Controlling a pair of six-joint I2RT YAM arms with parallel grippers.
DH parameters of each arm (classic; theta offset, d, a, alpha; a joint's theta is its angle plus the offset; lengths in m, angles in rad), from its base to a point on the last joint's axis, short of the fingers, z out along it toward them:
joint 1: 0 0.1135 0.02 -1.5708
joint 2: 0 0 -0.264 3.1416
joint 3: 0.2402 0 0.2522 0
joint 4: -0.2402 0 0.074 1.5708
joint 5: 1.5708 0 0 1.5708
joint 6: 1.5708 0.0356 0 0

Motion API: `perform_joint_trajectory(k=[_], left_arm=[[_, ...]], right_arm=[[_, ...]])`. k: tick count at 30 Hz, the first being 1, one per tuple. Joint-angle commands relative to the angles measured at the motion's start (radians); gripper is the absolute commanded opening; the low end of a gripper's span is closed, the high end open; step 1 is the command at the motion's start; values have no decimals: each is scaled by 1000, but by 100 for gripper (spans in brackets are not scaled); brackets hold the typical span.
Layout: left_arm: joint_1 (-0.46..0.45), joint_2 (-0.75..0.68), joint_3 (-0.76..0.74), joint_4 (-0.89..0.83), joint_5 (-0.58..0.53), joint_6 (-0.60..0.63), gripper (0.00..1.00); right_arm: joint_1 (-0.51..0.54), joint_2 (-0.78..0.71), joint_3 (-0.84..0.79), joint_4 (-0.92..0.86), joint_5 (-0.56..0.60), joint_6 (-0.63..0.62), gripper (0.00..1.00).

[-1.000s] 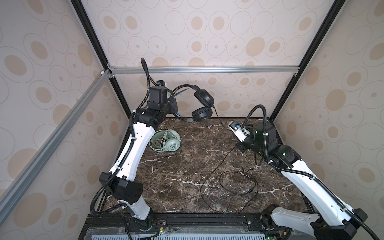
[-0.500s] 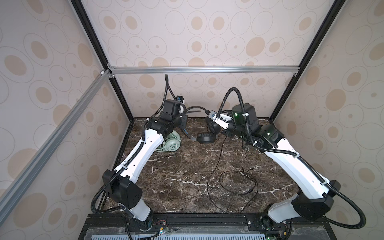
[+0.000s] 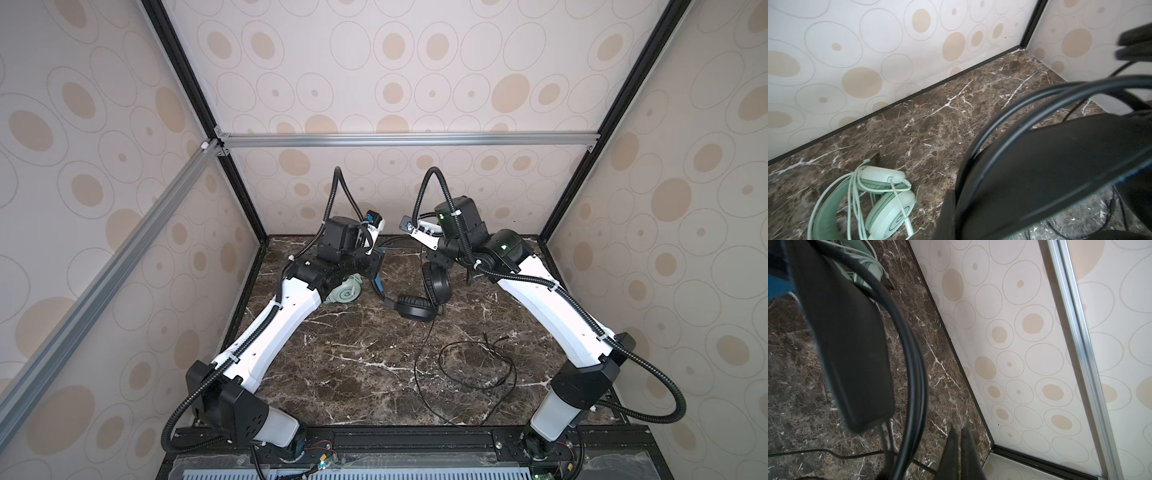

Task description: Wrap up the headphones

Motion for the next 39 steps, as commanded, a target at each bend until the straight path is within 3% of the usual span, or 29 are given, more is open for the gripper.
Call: perform_joint_trajectory(k=[1, 9, 15, 26, 31, 37, 39], left_arm=[[-9, -49, -14, 87, 112, 7, 0], [-9, -83, -54, 120, 197, -11, 0], [-9, -106, -69, 143, 240, -31, 0], [-9, -132, -74, 200, 312, -104, 0], [-8, -136, -59, 227, 330, -155, 0], [-7, -142, -56, 276, 353, -229, 0], [-6, -144, -51, 289, 352, -250, 0]], right_arm=[[-8, 9, 47, -37, -4, 41, 4], [-31, -10, 38, -42, -61, 86, 9], [-75, -67, -16, -19, -194, 122, 20], [-156, -171, -149, 89, -365, 248, 28], [-265, -254, -253, 209, -521, 402, 44], [-360, -360, -402, 355, -602, 524, 66], [-381, -406, -477, 419, -636, 544, 69]])
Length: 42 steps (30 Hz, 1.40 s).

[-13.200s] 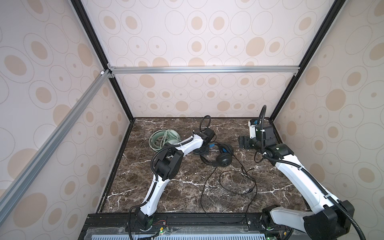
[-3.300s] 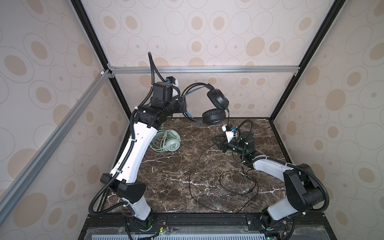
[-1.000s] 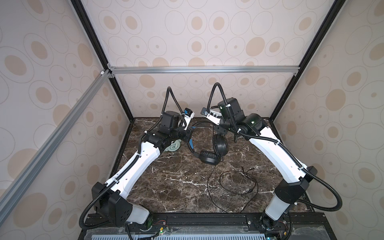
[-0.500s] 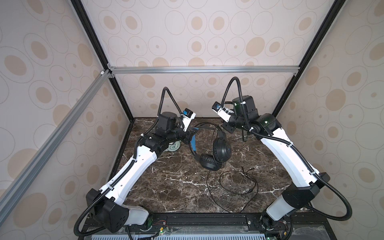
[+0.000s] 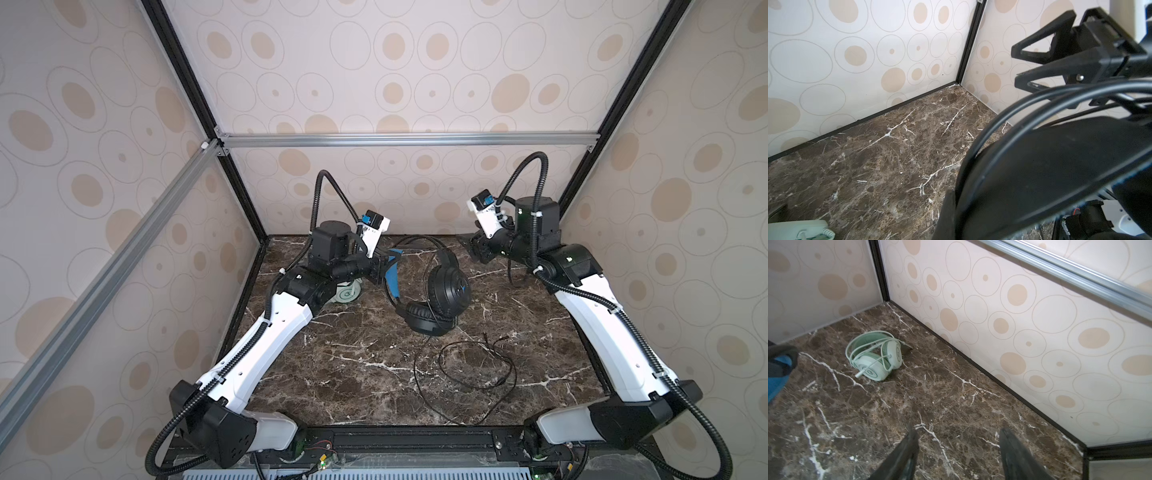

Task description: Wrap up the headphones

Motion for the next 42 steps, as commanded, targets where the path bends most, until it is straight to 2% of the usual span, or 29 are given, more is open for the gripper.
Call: perform_joint_trajectory(k=[1, 4, 8, 13, 17, 23, 34, 38, 42], left_arm=[[0, -42, 45, 92, 42, -91, 0], [1, -26, 84, 72, 18, -115, 0], [1, -21, 101, 84, -7, -130, 0], [1, -13, 128, 85, -16, -143, 0], [1, -11, 150, 69, -36, -148, 0], [1, 8, 163, 61, -53, -148, 0], [1, 58, 249, -4, -105, -117, 0], [1, 64, 252, 1, -105, -119, 0], [1, 68, 253, 4, -110, -126, 0]], right_arm=[[-29, -87, -112, 160, -102, 80, 69], [-52, -165, -258, 268, -141, 89, 72], [-69, -207, -364, 263, -180, 84, 72], [-78, -256, -515, 377, -306, 170, 71], [-77, -235, -570, 462, -384, 235, 71], [-78, -221, -641, 522, -451, 258, 72], [-78, -232, -754, 539, -554, 241, 74], [-77, -216, -765, 548, -538, 234, 74], [-78, -170, -786, 658, -564, 295, 75]])
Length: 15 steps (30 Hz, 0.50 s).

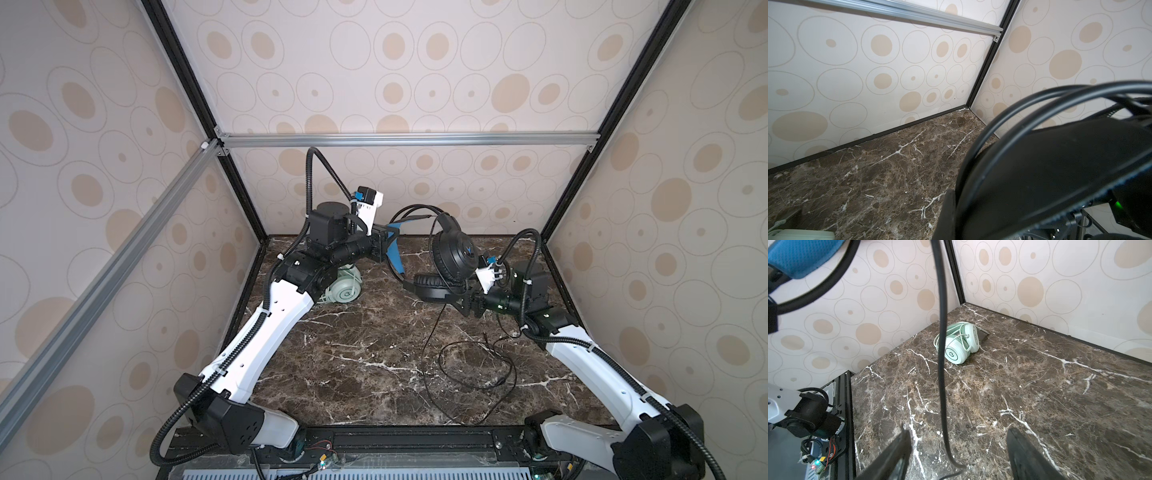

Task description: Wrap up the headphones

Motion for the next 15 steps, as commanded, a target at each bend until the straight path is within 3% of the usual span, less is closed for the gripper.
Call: perform_joint_trajectory(k=[1, 15], left_arm=[[0, -4, 69, 31, 3, -18, 0], [0, 13, 91, 33, -21, -48, 0]], right_arm=[[-4, 55, -21, 109, -36, 46, 74], [29, 207, -74, 340, 42, 160, 70]])
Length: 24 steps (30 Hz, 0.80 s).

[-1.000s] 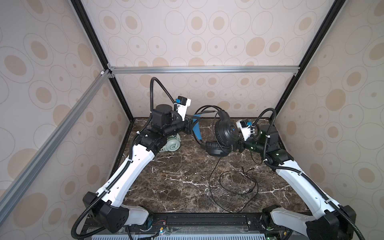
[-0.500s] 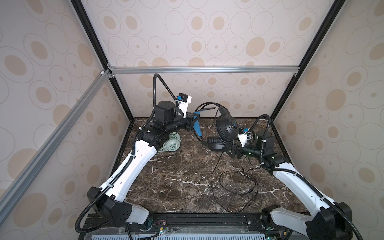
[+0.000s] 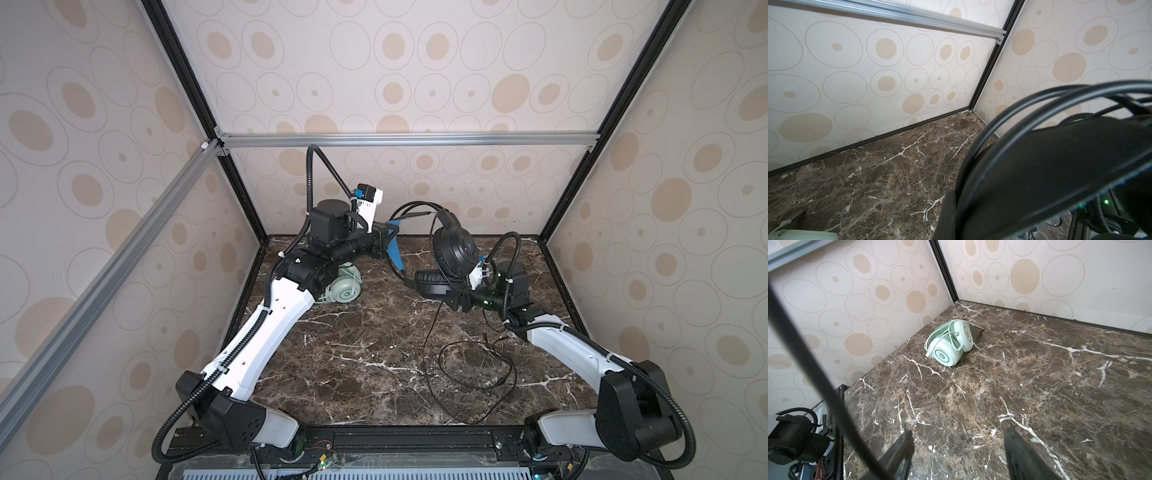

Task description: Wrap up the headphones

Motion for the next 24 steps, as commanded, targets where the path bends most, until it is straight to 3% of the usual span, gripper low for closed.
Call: perform_joint_trajectory(k=[1, 16, 24], left_arm=[[1, -5, 64, 44, 2, -46, 0], [14, 6, 72, 109, 4, -137, 0], [20, -9, 46, 157, 26, -170, 0]], right_arm=[[14, 18, -32, 109, 27, 59, 69], [55, 105, -150, 341, 108, 219, 51], [61, 163, -182, 472, 127, 315, 47]])
